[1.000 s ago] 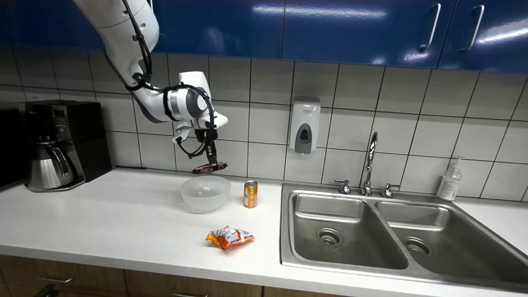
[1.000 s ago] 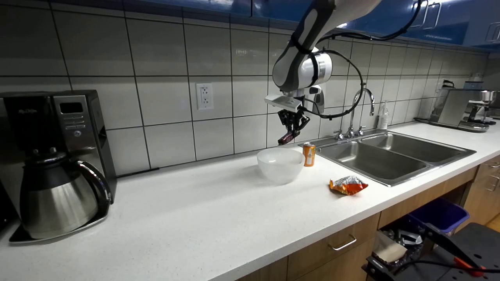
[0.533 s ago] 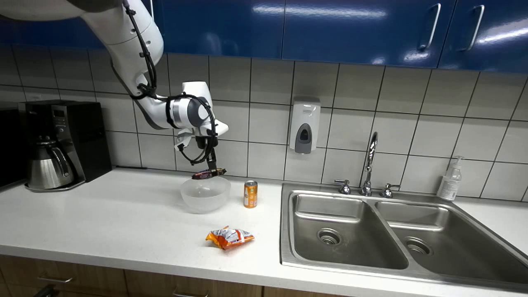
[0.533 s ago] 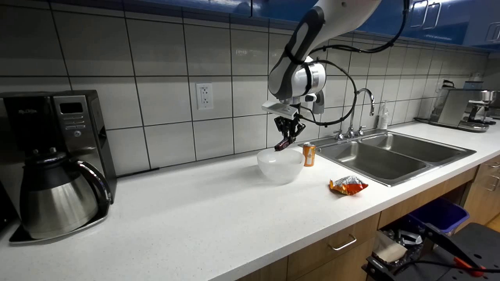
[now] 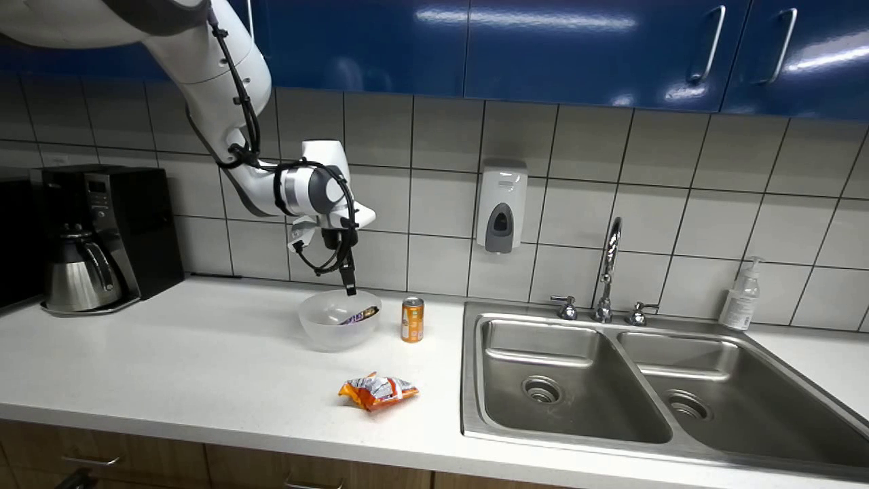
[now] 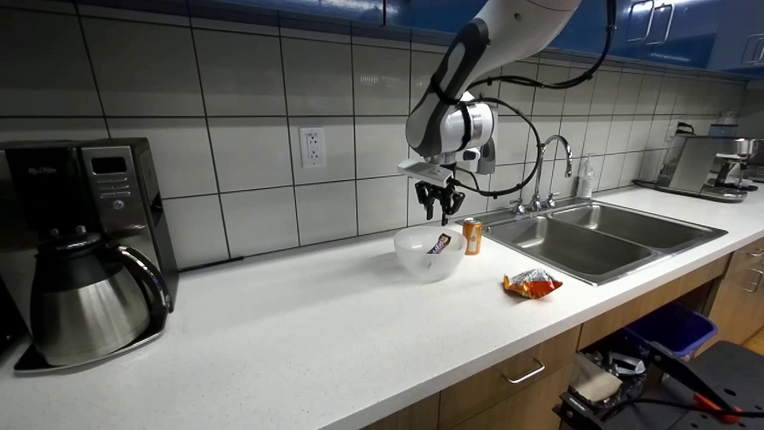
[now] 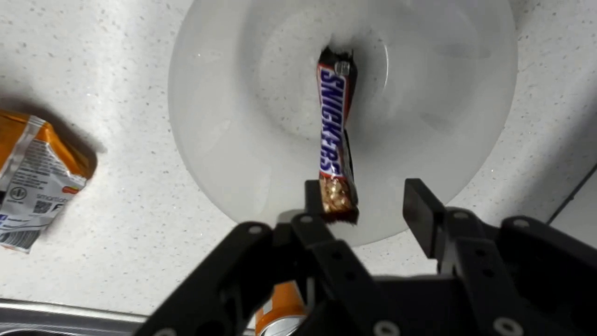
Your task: Lift the snickers chocolate and put it in the bowl
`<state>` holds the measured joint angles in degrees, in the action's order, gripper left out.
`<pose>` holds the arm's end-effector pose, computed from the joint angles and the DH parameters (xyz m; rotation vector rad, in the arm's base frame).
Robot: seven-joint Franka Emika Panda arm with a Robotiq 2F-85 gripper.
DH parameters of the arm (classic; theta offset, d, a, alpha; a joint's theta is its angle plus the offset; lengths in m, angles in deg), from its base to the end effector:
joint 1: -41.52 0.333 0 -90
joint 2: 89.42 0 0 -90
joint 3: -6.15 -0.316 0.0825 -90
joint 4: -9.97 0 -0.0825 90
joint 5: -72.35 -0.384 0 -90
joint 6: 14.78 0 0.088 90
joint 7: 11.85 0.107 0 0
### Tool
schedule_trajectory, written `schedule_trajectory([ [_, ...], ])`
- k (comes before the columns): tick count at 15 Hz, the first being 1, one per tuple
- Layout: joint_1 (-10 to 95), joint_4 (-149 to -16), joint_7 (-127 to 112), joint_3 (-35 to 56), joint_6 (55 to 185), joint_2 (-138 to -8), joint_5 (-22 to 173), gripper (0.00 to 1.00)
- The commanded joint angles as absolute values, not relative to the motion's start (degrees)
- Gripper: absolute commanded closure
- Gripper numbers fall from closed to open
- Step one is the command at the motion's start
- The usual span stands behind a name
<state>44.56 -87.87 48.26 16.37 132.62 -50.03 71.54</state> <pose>0.6884 -0.0725 0.2154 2.6291 -1.6763 0.3329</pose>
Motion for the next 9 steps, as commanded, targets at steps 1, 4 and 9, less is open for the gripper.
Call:
schedule_trajectory([
  [1, 44.1, -86.5, 46.4, 16.0, 130.2, -50.4, 70.5, 0.2],
  [4, 44.7, -87.5, 46.4, 16.3, 130.6, -51.4, 71.1, 0.0],
  [9, 47.2, -90.6, 47.2, 16.9, 130.4, -53.9, 72.5, 0.0],
])
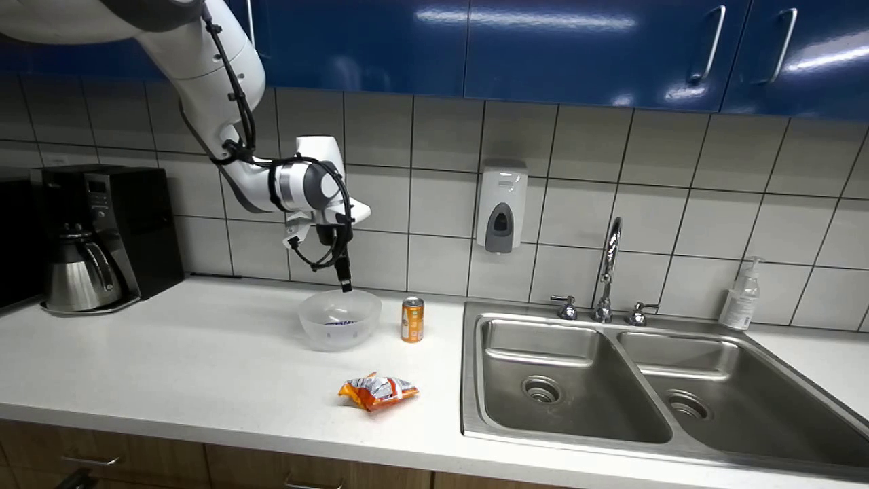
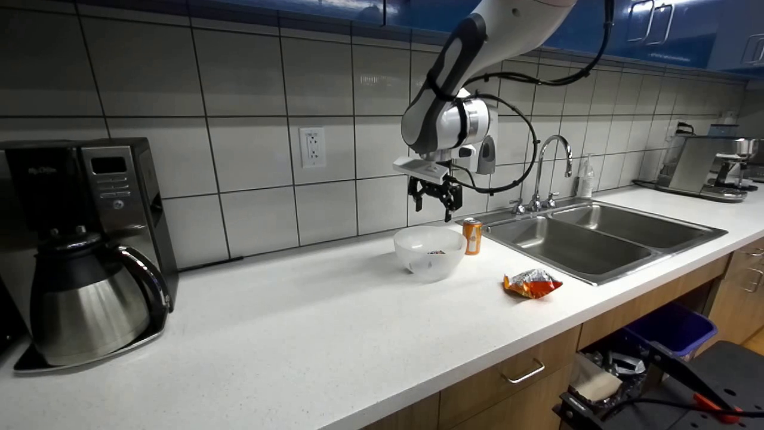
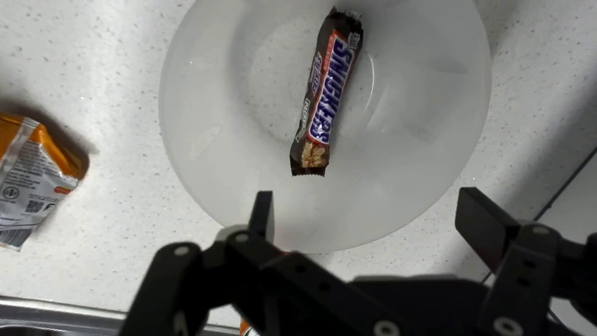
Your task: Lift the snickers chocolate and put it in the bowl
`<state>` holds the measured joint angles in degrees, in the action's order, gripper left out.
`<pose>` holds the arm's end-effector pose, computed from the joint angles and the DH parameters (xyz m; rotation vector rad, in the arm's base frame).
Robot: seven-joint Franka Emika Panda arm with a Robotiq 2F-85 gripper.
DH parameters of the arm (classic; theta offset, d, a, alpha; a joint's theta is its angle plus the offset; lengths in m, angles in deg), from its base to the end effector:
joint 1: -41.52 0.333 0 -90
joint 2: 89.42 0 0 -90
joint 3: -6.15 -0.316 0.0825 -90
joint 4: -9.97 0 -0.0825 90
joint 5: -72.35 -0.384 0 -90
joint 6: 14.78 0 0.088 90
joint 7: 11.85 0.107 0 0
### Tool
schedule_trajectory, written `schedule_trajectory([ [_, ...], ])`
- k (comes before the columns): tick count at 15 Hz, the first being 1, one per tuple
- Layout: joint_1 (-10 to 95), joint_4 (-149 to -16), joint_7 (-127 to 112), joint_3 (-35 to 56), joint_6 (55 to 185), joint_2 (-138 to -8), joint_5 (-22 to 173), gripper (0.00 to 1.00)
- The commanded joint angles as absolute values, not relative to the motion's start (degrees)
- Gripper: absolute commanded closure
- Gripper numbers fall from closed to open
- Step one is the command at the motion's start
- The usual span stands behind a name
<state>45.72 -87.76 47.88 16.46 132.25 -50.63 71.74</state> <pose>0.6909 -0.0594 0.2228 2.6532 -1.6406 0.3424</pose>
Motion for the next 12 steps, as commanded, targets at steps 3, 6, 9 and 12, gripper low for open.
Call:
schedule_trajectory([
  [3, 49.3, -94.3, 47.7, 17.2, 131.0, -56.4, 73.5, 0.0],
  [6, 51.7, -98.7, 48.6, 17.7, 131.0, -59.7, 75.3, 0.0],
  [9, 54.2, -104.1, 49.5, 17.9, 130.8, -64.5, 77.8, 0.0],
  [12, 56.1, -109.2, 50.7, 17.4, 129.7, -69.6, 80.4, 0.0],
])
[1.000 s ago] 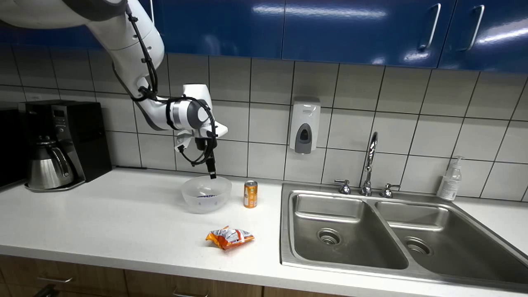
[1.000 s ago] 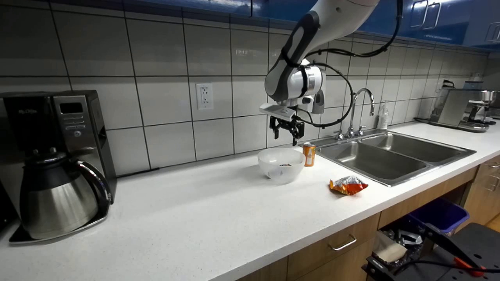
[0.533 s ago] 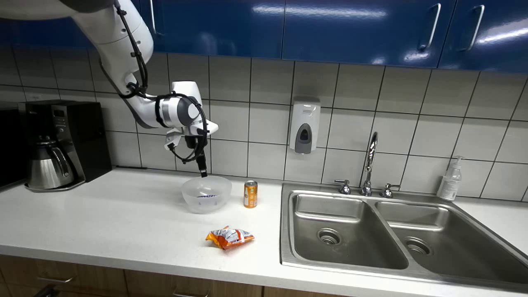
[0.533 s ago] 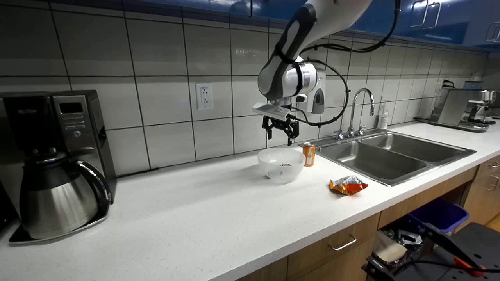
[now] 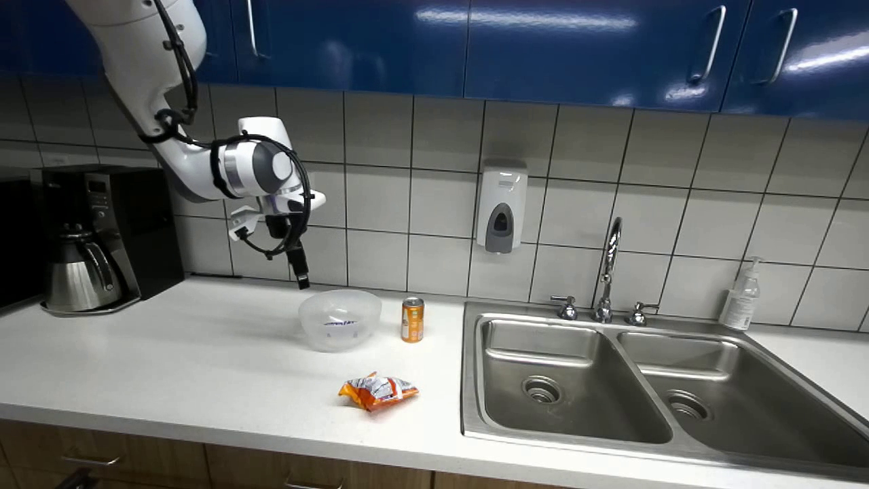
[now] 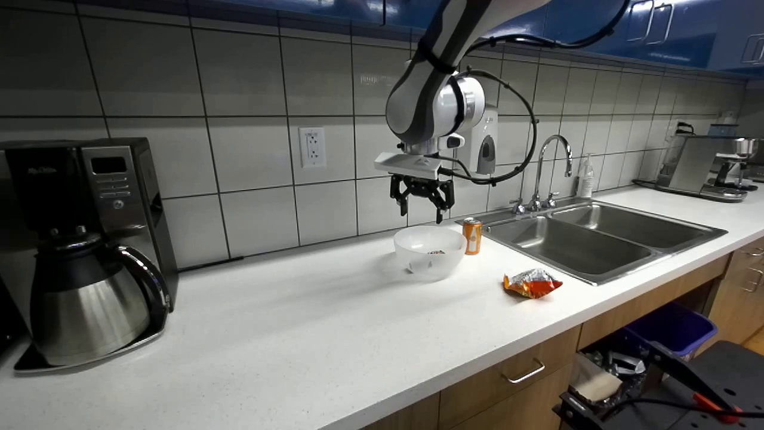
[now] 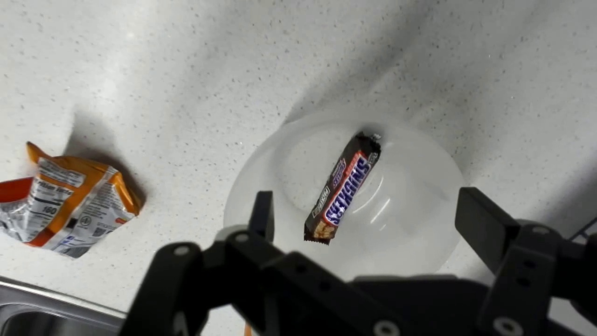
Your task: Lift the snickers chocolate and put it in the bowl
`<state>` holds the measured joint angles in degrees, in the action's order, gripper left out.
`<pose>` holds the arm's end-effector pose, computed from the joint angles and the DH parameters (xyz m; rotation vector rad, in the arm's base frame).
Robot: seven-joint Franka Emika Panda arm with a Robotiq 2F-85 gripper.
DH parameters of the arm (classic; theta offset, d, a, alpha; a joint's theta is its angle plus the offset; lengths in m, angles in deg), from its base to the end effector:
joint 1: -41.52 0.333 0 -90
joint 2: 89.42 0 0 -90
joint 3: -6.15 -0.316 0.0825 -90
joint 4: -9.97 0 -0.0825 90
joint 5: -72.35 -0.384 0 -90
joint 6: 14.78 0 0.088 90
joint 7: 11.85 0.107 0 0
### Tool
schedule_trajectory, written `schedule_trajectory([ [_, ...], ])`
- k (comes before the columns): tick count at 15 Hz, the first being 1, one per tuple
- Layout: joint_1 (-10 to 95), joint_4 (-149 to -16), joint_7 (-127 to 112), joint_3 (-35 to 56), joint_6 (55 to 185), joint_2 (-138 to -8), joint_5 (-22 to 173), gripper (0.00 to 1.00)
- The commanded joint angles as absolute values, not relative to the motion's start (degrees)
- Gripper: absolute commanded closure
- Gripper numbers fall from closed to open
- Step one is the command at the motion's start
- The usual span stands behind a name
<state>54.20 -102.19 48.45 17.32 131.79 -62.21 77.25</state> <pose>0.6315 0.0237 0.2485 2.7498 -1.3808 0.2845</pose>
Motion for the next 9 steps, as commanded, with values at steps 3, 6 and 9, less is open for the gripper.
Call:
schedule_trajectory([
  [3, 57.7, -114.4, 52.6, 16.3, 128.1, -75.4, 83.9, 0.0],
  [6, 58.4, -119.3, 55.7, 13.9, 126.4, -81.3, 87.6, 0.0],
  [9, 58.0, -124.1, 59.0, 9.8, 124.8, -87.4, 90.5, 0.0],
])
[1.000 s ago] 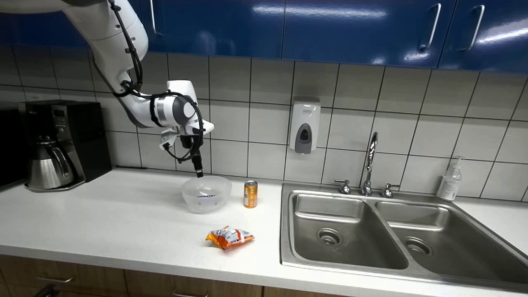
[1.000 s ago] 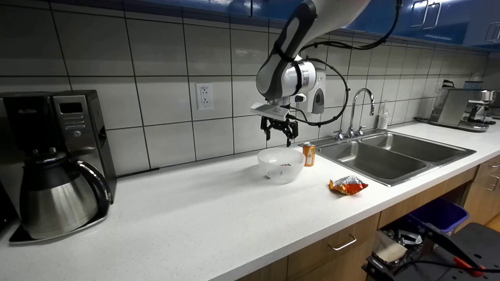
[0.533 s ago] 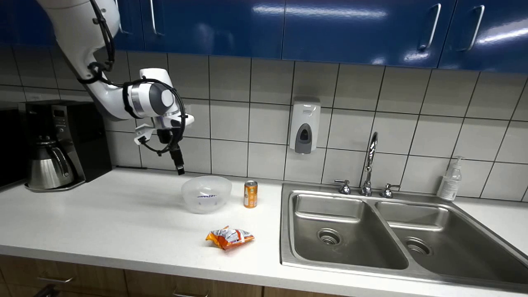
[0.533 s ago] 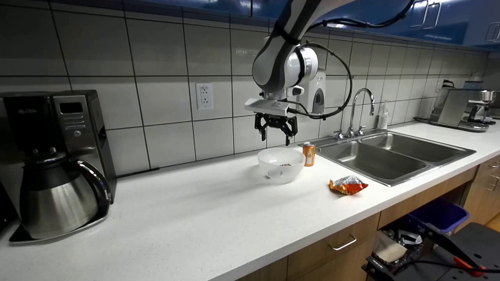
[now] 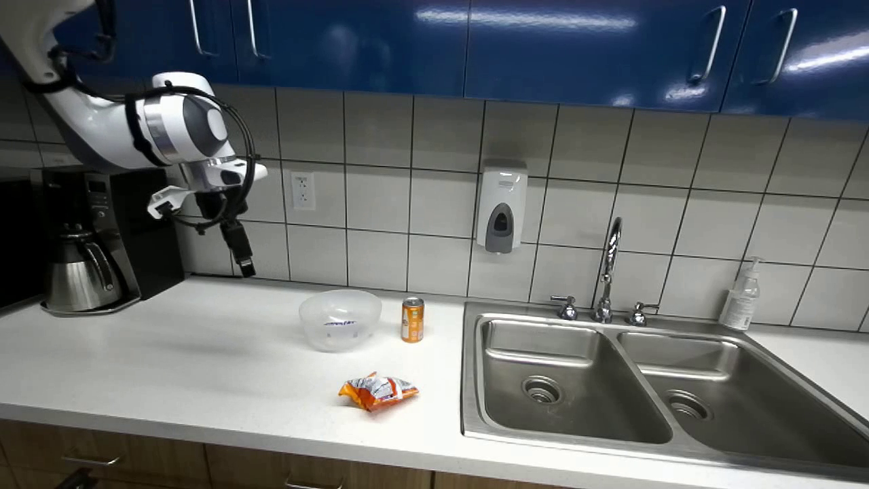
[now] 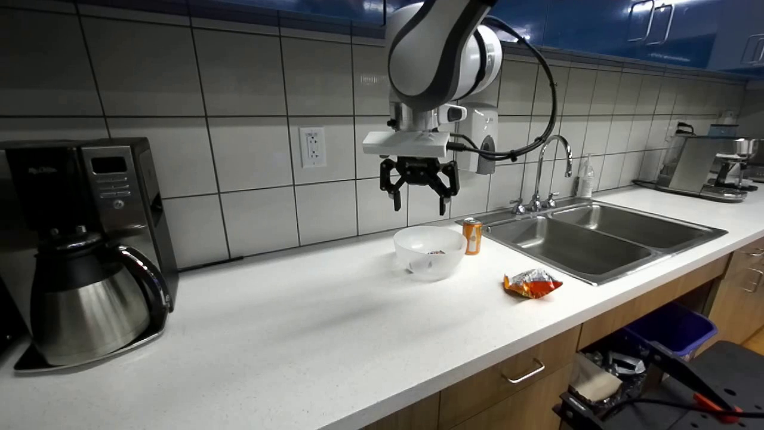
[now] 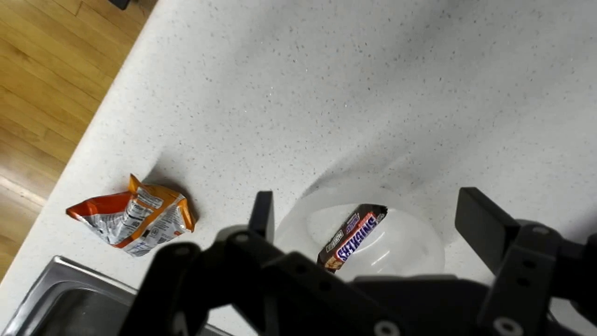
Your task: Lift the snickers chocolate and put it in the bowl
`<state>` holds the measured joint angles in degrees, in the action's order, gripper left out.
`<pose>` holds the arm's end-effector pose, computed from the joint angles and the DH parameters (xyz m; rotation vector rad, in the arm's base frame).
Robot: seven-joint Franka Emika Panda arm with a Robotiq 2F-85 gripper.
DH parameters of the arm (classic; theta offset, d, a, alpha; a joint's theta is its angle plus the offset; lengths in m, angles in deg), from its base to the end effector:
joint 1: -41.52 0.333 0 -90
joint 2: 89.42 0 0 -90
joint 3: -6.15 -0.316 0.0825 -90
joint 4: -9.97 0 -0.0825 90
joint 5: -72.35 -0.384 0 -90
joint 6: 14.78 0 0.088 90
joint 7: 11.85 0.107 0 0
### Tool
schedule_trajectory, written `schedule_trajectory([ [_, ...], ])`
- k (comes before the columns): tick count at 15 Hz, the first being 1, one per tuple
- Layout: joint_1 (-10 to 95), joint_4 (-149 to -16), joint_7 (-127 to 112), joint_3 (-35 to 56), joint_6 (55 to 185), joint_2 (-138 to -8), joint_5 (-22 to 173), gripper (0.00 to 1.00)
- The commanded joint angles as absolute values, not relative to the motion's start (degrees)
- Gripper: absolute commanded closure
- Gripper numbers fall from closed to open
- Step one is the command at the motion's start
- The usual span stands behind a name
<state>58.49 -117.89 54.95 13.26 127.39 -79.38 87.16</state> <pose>0.5423 0.0956 0.3006 2.7942 -1.1687 0.2640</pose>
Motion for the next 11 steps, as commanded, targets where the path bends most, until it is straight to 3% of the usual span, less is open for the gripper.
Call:
schedule_trajectory([
  [1, 57.8, -125.3, 60.4, 8.3, 123.9, -89.1, 91.2, 0.0],
  [8, 56.2, -132.4, 67.4, -2.1, 120.8, -100.5, 89.4, 0.0],
  [9, 55.1, -129.4, 64.9, -2.1, 122.2, -95.6, 89.7, 0.0],
  [11, 55.0, -130.9, 66.0, -3.5, 121.9, -98.1, 89.3, 0.0],
])
